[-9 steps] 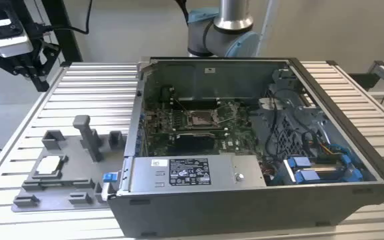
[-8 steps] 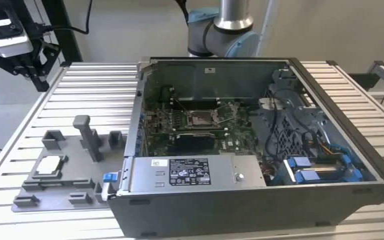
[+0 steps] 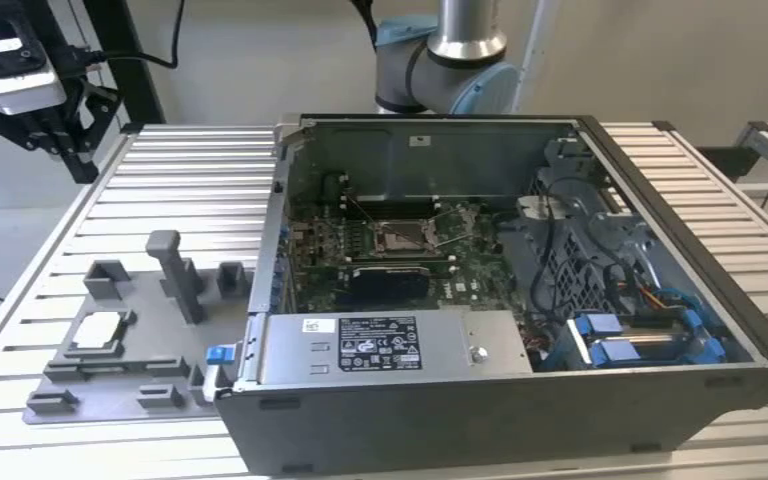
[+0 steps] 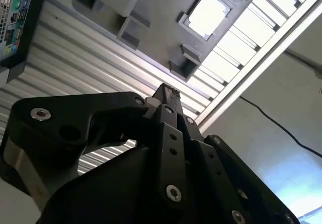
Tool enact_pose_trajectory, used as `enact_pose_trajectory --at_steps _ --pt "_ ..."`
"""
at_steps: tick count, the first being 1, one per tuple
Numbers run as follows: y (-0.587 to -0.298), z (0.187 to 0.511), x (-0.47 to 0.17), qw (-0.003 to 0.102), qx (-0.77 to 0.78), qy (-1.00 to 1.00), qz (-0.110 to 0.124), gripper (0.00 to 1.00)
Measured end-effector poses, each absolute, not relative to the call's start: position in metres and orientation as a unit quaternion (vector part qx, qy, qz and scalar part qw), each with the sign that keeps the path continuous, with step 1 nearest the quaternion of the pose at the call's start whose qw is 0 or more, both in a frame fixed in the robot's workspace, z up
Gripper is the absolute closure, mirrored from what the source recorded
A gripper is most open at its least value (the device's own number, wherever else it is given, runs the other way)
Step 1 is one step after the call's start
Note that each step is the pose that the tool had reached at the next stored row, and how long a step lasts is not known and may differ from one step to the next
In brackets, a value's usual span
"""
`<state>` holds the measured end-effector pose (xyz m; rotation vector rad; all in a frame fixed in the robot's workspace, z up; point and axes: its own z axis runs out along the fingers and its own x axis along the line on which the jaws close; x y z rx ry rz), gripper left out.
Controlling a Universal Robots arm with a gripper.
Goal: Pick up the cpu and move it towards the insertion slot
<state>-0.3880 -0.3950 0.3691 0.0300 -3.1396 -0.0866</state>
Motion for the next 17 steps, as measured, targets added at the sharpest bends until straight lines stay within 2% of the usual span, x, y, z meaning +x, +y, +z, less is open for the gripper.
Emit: enact_pose_trajectory --at_steps 10,17 --pt "-0.397 0.369 -0.400 0.000 0.010 -1.000 -0.028 1.00" --pt "-0.416 0.367 -0.410 0.000 0.010 -1.000 -0.028 1.00"
